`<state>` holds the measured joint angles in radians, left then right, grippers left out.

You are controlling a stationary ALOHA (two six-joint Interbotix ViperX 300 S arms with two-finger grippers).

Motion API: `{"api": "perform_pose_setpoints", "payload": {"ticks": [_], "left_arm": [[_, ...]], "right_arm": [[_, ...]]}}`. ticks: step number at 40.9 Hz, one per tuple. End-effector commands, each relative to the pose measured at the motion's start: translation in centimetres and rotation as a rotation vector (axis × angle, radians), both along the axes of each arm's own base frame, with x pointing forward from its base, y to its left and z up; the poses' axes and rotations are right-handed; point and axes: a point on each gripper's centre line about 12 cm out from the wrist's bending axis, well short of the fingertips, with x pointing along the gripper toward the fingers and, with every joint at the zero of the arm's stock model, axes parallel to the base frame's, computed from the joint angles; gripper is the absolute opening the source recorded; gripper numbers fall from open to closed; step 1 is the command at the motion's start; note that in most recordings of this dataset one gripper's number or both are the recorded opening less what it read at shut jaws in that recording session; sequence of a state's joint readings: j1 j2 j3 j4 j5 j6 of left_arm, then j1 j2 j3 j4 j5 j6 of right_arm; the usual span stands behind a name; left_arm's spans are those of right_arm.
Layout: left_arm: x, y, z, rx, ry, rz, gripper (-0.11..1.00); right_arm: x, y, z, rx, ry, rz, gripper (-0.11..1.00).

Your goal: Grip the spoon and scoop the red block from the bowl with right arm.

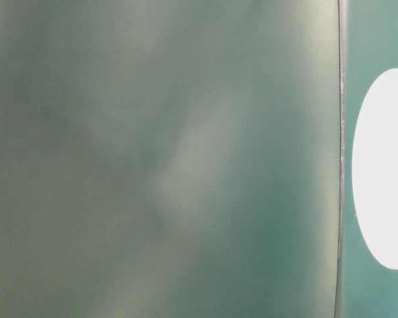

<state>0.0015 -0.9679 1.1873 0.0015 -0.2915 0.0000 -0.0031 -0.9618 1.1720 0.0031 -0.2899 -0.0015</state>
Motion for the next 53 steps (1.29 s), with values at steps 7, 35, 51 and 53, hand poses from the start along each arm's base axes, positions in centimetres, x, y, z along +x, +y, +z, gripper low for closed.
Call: {"api": "perform_pose_setpoints", "payload": {"ticks": [7,35,51,53], "left_arm": [[0.6,0.0,0.3,0.018,0.092,-0.001,0.00],[0.5,0.0,-0.7,0.021,0.181,-0.001,0.00],[0.5,0.6,-1.0,0.018,0.206,0.027,0.00],[0.5,0.7,-1.0,0.017,0.211,0.036,0.00]], "right_arm": [[0.5,0.0,0.2,0.020,0.009,0.003,0.00],[1.0,0.1,-0.9,0.040,0.058,0.008,0.01],[1.1,0.2,-1.7,0.035,0.081,0.013,0.24],[1.1,0.3,-1.9,0.035,0.084,0.016,0.27]]}}
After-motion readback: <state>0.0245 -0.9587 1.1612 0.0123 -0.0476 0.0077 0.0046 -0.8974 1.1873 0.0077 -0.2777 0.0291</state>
